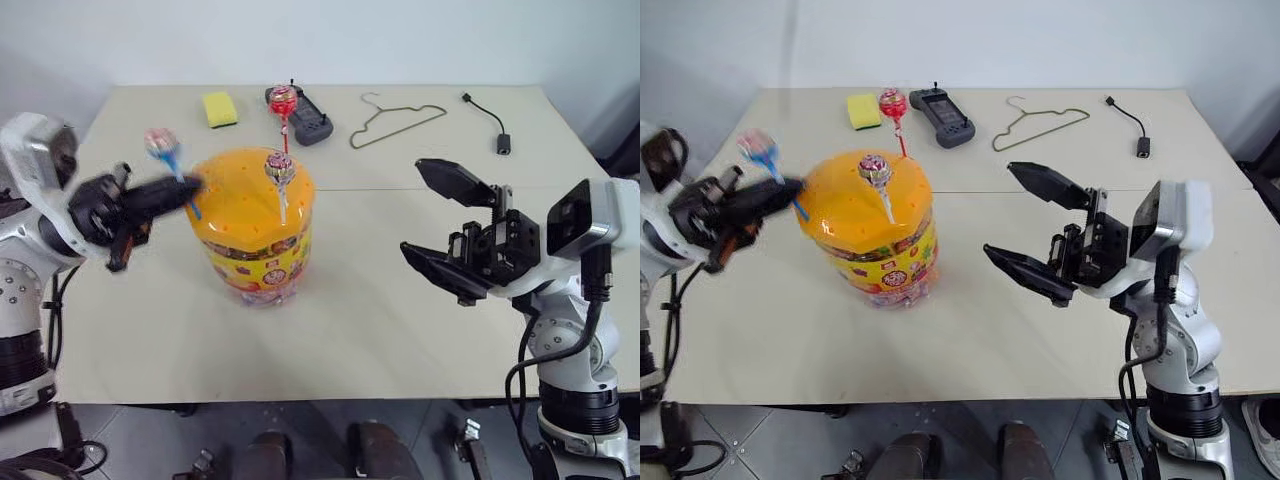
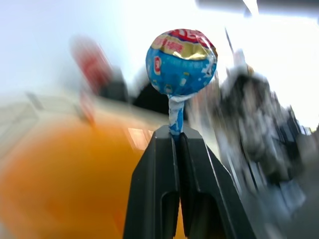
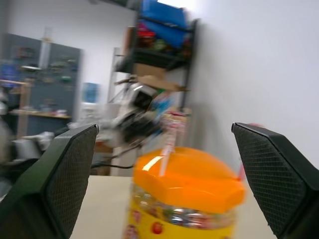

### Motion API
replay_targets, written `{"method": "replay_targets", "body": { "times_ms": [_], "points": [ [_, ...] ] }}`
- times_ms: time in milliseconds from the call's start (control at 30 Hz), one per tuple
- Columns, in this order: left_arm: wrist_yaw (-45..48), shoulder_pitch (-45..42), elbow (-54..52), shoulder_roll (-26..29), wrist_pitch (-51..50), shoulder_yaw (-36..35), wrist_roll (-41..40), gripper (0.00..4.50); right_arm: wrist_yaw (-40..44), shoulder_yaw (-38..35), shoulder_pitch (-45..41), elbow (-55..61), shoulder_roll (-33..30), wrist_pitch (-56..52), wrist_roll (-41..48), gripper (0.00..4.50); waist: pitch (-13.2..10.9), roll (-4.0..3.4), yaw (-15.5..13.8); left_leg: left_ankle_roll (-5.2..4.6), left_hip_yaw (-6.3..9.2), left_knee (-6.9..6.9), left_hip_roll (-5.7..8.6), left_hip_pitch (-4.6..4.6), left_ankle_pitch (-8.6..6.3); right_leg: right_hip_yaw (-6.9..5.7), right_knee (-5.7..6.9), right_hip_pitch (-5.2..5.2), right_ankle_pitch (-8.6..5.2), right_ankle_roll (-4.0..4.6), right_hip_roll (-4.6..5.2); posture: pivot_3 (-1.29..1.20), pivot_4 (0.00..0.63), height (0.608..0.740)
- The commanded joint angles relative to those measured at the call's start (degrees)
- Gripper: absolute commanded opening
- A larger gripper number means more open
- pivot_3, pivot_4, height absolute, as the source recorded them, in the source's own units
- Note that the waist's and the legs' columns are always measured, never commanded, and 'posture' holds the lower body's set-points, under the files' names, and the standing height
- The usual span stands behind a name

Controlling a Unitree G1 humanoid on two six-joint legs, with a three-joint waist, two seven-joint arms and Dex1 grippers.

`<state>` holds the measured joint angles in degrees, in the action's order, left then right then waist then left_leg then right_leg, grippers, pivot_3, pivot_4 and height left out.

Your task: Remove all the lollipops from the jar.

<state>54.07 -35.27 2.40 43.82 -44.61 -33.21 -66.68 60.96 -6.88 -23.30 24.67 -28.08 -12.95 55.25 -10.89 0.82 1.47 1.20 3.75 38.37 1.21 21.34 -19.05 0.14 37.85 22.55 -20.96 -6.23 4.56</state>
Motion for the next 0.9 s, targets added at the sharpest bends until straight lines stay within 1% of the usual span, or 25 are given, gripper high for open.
{"method": "replay_targets", "body": {
  "times_ms": [33,67,133,200,233,267,300,367,433,500,533,567,633,733,767,800,833,900],
  "points": [
    [-9.24,0.38,3.06,1.78,-0.42,-9.11,-4.04,0.03,7.78,1.53,0.02,1.55,-1.45,0.87,-0.28,4.5,0.0,0.0,0.25,-0.01,-0.01,-0.04,0.05,-0.03,-0.01,0.03,-0.01,-0.01,0.0,-0.01,0.02,0.0,0.15,0.74],
    [-10.78,1.62,4.34,2.71,-0.29,-10.6,-3.04,0.03,10.48,2.3,0.16,0.91,-1.81,1.59,-1.28,4.5,0.0,0.0,0.32,-0.01,-0.04,-0.08,0.06,-0.06,-0.01,0.05,0.0,-0.01,0.01,-0.01,0.02,0.0,0.15,0.74],
    [-10.55,10.65,6.34,7.42,-0.46,-12.31,3.77,0.03,16.22,3.73,-0.21,-2.37,-3.34,2.87,-4.03,4.5,0.0,-0.01,0.92,-0.01,-0.04,-0.16,0.04,-0.09,-0.01,0.06,0.02,0.01,0.01,-0.01,0.0,0.0,0.15,0.74],
    [-9.76,18.56,6.85,10.32,0.13,-13.27,8.18,0.03,19.55,4.55,-0.85,-4.73,-4.56,3.44,-5.9,4.5,0.0,-0.02,1.26,-0.01,-0.02,-0.36,0.11,-0.27,-0.01,0.19,0.06,0.0,0.01,-0.01,-0.01,0.0,0.15,0.74],
    [-9.11,24.08,7.14,11.58,1.86,-13.28,12.23,0.03,20.53,4.79,-1.49,-6.01,-5.12,3.6,-6.95,4.5,0.0,-0.02,1.38,-0.01,0.0,-0.34,0.11,-0.23,-0.01,0.18,0.0,0.05,0.0,-0.01,-0.01,0.0,0.15,0.74],
    [-8.6,27.83,7.33,12.4,3.15,-13.23,14.92,0.03,21.25,4.88,-1.95,-6.91,-5.4,3.73,-7.68,4.5,-0.01,-0.02,1.4,-0.01,0.03,-0.33,0.1,-0.21,-0.01,0.18,-0.01,0.04,0.01,-0.01,0.0,0.0,0.15,0.74],
    [-8.27,32.77,7.28,13.24,2.56,-13.43,17.26,0.03,22.31,5.06,-2.31,-7.82,-6.07,3.62,-8.35,4.5,0.0,-0.01,1.29,-0.01,0.05,-0.33,0.12,-0.19,-0.01,0.18,-0.07,0.04,0.0,-0.01,0.03,0.0,0.15,0.74],
    [-7.12,39.97,6.16,13.66,3.51,-13.48,21.05,0.03,23.62,5.19,-2.58,-8.93,-6.76,3.67,-9.35,4.5,0.0,0.0,1.08,0.0,0.08,-0.33,0.09,-0.16,-0.03,0.17,-0.17,0.04,0.0,0.01,0.04,0.0,0.15,0.74],
    [-8.39,44.37,5.44,12.92,0.33,-14.78,21.4,0.03,23.68,5.39,-2.28,-9.63,-7.51,2.89,-10.22,4.5,0.0,0.0,0.25,0.0,0.09,-0.33,0.08,-0.15,-0.05,0.17,-0.21,0.03,-0.02,0.04,0.05,0.0,0.15,0.74],
    [-10.69,50.34,4.55,11.65,-0.83,-13.35,25.09,0.03,22.96,5.53,-1.13,-10.36,-7.94,2.77,-11.7,4.5,0.01,0.02,-0.32,0.0,0.18,-0.31,0.08,-0.13,-0.06,0.14,-0.21,0.01,-0.02,0.05,0.07,0.0,0.15,0.74],
    [-10.36,52.8,3.54,11.06,0.21,-12.48,26.71,0.03,22.58,5.48,-0.69,-10.63,-7.79,2.97,-12.13,4.5,0.01,0.01,-0.42,-0.01,0.19,-0.31,0.08,-0.15,-0.07,0.15,-0.23,-0.02,-0.02,0.06,0.09,0.0,0.15,0.74],
    [-9.76,54.77,2.11,10.57,-0.07,-12.08,27.0,0.03,21.59,5.28,-0.3,-10.84,-7.61,2.75,-12.36,4.5,0.01,0.01,-0.5,-0.02,0.18,-0.32,0.11,-0.15,-0.08,0.16,-0.26,-0.04,-0.02,0.06,0.11,0.0,0.15,0.74],
    [-10.27,55.91,1.01,9.56,-0.21,-11.07,28.0,0.03,19.9,5.43,0.03,-11.19,-7.54,3.25,-14.28,4.5,0.01,0.01,-0.86,-0.04,0.18,-0.33,0.11,-0.14,-0.09,0.17,-0.29,-0.05,-0.02,0.06,0.12,0.0,0.15,0.74],
    [-11.24,54.7,2.77,8.03,1.41,-10.93,29.46,0.03,17.95,5.75,0.05,-11.13,-7.81,2.54,-15.98,4.5,0.01,0.0,-1.27,-0.01,0.18,-0.32,0.1,-0.15,-0.08,0.14,-0.3,-0.05,-0.02,0.1,0.1,0.0,0.15,0.74],
    [-10.6,54.85,3.49,7.68,3.32,-10.44,30.63,0.03,17.49,5.78,0.12,-10.91,-8.11,1.62,-15.98,4.5,0.0,-0.02,-1.25,-0.01,0.18,-0.32,0.1,-0.15,-0.07,0.15,-0.29,-0.04,-0.02,0.1,0.09,0.0,0.15,0.74],
    [-9.73,55.01,4.15,7.45,4.75,-9.95,31.49,0.5,17.08,5.86,0.16,-10.76,-8.4,1.09,-16.27,4.5,0.0,-0.01,-1.25,0.0,0.18,-0.32,0.1,-0.16,-0.07,0.15,-0.28,-0.04,-0.02,0.11,0.09,0.0,0.15,0.74],
    [-8.99,55.14,4.57,7.32,5.91,-9.57,32.18,0.67,16.79,5.93,0.19,-10.64,-8.62,0.72,-16.59,4.5,0.0,-0.01,-1.24,0.0,0.18,-0.32,0.1,-0.16,-0.07,0.14,-0.28,-0.04,-0.02,0.11,0.09,0.0,0.15,0.74],
    [-7.07,54.3,5.0,6.41,8.4,-9.87,31.94,1.23,15.85,5.76,-0.02,-10.4,-8.36,0.39,-16.69,4.5,-0.01,-0.03,-1.24,0.0,0.17,-0.34,0.1,-0.16,-0.08,0.13,-0.29,-0.04,-0.01,0.11,0.09,0.0,0.15,0.74]
  ]
}}
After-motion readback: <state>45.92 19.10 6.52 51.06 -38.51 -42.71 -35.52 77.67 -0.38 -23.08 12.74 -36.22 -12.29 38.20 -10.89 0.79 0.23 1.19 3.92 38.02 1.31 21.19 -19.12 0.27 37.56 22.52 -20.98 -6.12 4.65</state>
